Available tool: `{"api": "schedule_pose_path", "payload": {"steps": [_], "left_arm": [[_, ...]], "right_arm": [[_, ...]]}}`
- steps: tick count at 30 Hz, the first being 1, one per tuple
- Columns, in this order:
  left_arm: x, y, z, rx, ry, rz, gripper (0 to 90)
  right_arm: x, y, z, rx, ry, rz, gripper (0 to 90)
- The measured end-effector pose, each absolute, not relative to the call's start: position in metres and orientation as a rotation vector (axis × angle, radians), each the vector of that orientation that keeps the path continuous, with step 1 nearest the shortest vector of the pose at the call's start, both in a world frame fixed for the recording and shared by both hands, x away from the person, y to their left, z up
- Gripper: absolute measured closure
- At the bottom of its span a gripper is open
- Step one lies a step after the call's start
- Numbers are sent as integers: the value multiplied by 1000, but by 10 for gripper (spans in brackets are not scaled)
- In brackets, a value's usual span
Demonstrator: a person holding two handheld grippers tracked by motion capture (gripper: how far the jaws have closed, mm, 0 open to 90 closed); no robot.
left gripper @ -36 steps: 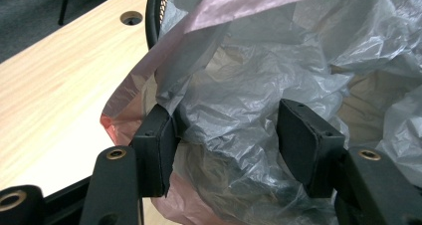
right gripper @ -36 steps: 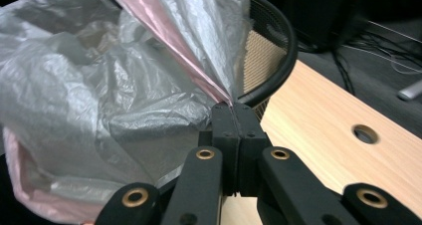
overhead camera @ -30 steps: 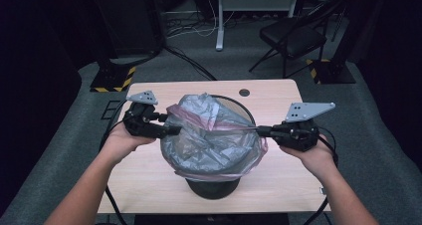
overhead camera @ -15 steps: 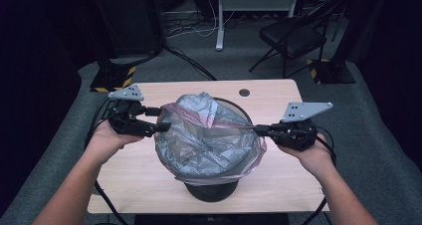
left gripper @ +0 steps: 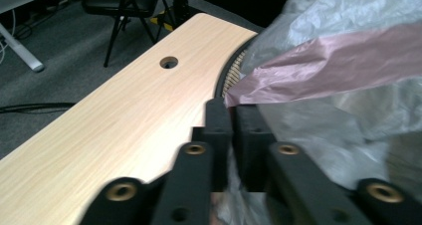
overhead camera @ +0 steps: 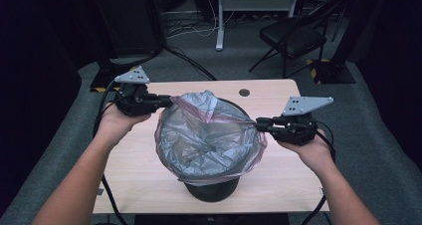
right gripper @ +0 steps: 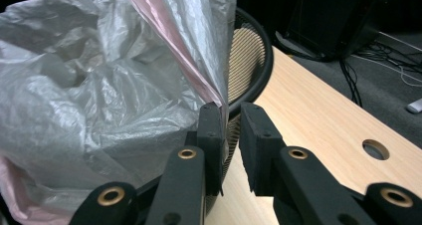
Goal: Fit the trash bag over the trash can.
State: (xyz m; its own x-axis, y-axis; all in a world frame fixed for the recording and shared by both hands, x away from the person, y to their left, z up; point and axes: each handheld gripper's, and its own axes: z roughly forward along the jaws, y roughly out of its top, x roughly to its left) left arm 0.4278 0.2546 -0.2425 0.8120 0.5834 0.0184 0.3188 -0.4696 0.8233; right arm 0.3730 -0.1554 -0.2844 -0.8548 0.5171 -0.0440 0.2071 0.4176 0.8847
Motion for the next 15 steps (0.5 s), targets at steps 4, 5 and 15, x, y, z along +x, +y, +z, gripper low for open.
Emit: {"api": "schedule_pose_path", "payload": {"steps": [4,5,15], "left_arm": [[444,246,-253,2126,691,374,886],[447,244,-257,2128,697,367,887],[463,243,-296,2185,772,293,895]], "right_arm": [[379,-155,-285,648,2359,1414,813],[381,-155,-287,662,2351,1414,813],[399,-153,-309,749,2388,1355,892]]}}
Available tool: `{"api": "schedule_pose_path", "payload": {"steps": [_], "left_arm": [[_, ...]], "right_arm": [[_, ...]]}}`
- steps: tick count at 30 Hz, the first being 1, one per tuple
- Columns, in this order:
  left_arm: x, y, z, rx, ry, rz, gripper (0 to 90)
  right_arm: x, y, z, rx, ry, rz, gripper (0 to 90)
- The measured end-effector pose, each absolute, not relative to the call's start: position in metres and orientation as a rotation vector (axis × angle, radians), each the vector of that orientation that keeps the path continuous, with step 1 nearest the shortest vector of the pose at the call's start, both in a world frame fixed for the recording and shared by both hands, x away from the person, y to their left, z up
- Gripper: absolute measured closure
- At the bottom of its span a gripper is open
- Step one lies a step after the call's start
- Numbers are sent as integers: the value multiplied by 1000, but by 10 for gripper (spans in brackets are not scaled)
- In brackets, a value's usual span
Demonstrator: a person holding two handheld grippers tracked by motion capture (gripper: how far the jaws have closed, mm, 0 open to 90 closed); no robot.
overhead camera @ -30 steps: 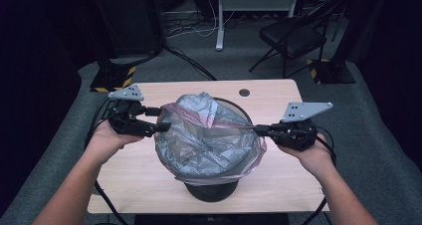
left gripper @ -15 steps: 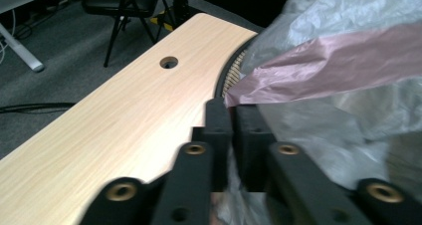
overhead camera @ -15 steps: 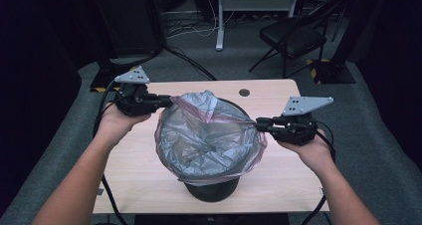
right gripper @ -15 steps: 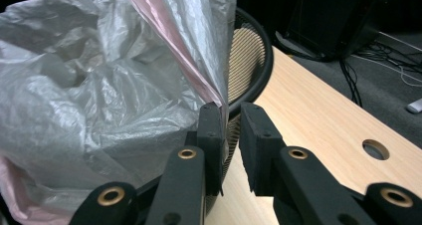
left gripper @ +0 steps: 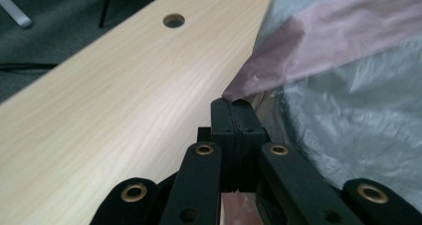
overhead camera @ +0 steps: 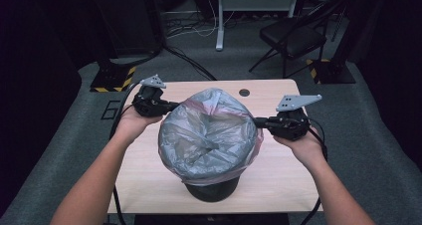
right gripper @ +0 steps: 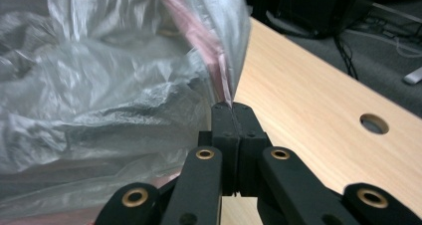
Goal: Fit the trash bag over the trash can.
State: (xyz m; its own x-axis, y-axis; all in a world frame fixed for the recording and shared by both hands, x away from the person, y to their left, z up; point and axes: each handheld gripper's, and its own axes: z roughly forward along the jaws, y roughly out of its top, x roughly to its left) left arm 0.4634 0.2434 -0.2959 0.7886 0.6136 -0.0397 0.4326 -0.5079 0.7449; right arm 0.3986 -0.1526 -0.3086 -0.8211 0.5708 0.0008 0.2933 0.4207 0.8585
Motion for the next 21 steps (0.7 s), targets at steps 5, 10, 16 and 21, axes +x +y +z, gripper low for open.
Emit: {"api": "schedule_pose_path", "payload": {"steps": [5,10,16,21], "left_arm": [[465,246,-309,2156,793,229,897],[465,246,-313,2159,814,197,899],[468,243,-317,2184,836,208,899],[467,241,-322,2210,843,214,899]], "right_arm": [[403,-152,-319,769,2434,1340,896],[407,-148,-327,777,2463,1318,898],[412,-144,-333,793,2478,1294,898],[415,-143,-337,807,2483,1294,898]]}}
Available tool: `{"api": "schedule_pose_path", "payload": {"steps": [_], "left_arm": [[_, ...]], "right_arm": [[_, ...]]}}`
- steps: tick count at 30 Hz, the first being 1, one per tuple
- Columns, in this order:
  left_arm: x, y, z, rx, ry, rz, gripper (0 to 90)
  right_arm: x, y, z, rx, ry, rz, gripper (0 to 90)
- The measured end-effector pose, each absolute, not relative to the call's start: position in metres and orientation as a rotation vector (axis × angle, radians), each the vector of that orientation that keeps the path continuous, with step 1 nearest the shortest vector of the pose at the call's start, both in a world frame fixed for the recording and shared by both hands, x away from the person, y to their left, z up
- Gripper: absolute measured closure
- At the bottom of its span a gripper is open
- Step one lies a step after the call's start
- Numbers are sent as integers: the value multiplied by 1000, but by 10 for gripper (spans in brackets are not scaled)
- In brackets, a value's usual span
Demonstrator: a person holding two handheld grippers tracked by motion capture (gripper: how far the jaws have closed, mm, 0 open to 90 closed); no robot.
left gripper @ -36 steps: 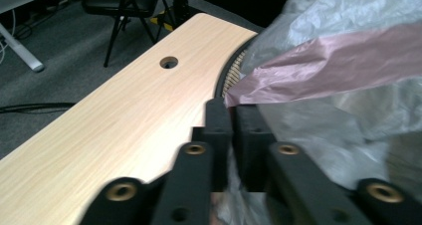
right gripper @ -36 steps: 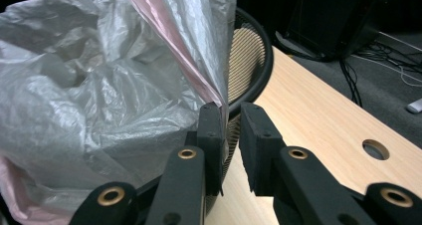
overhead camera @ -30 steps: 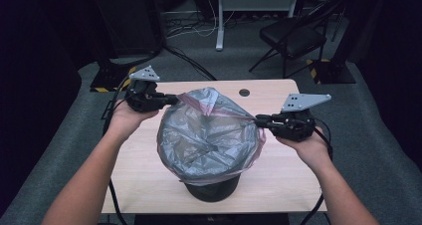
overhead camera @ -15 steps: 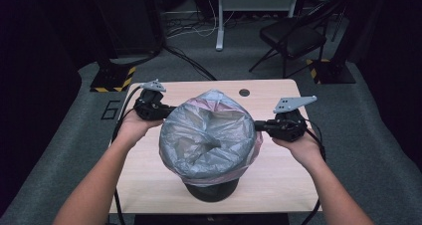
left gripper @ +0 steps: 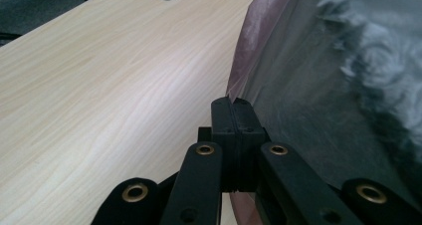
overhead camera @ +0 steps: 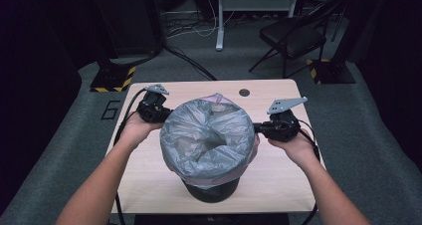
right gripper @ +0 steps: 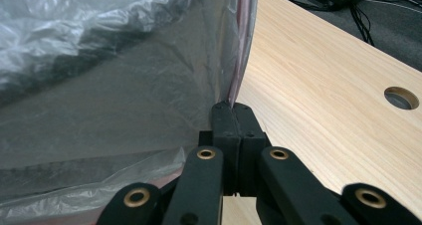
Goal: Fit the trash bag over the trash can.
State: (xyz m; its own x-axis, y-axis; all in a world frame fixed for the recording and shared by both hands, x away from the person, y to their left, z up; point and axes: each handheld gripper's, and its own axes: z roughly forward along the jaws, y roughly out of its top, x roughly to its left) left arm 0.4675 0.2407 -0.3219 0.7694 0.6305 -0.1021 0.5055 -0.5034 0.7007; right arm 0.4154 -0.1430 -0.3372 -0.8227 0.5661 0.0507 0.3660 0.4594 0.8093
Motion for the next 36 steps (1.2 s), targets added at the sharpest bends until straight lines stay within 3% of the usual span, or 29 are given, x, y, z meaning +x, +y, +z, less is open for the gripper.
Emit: {"api": "schedule_pose_path", "payload": {"steps": [19,21,22,23,26,30,36], "left_arm": [[456,267,-356,2222,930,165,892],[453,271,-352,2213,935,178,819],[451,273,-349,2204,937,175,743],[449,275,-346,2191,936,187,743],[442,284,-333,2165,930,221,636],[432,294,-318,2134,931,266,526],[415,300,-295,2092,893,312,464]], "right_arm": [[416,-146,-362,847,2518,1201,888],[414,-148,-359,854,2489,1207,811],[411,-154,-353,881,2428,1233,678],[411,-154,-353,881,2428,1233,678],[405,-164,-342,902,2365,1285,592],[393,-171,-329,873,2342,1315,557],[369,-169,-318,765,2393,1363,506]]}}
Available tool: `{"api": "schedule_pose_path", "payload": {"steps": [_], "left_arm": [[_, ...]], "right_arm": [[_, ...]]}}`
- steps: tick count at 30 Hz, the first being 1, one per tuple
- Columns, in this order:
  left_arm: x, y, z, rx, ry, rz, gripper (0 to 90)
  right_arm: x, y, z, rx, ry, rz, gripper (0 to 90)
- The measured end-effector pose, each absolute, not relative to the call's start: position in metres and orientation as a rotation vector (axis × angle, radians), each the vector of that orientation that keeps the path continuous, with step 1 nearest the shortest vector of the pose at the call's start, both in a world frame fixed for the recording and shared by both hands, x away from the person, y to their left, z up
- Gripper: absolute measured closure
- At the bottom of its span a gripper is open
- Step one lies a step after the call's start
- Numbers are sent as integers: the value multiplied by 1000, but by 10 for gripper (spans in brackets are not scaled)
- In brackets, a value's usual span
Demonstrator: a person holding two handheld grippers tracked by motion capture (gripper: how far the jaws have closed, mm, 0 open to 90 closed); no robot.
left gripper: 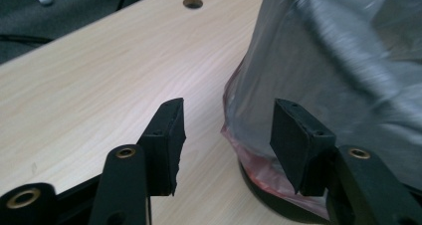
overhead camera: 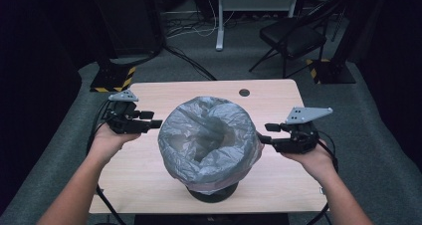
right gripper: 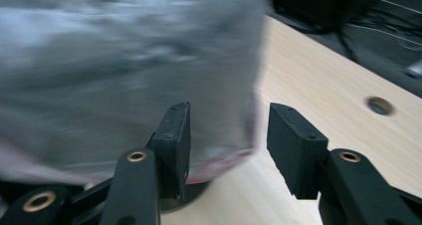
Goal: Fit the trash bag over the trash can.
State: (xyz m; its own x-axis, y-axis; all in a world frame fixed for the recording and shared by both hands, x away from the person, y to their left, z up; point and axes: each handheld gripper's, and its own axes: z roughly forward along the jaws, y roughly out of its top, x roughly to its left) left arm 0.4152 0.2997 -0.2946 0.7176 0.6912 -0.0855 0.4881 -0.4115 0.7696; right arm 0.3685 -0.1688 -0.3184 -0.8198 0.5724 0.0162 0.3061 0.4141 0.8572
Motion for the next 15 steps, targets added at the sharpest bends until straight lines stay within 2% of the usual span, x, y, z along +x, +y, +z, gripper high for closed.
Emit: {"api": "schedule_pose_path", "payload": {"steps": [8,15], "left_arm": [[399,290,-268,2057,813,291,386],[392,270,-269,2105,749,234,369]], "right_arm": [[338,-156,-319,636,2486,1419,429],[319,-143,-330,518,2547,1436,421]]}}
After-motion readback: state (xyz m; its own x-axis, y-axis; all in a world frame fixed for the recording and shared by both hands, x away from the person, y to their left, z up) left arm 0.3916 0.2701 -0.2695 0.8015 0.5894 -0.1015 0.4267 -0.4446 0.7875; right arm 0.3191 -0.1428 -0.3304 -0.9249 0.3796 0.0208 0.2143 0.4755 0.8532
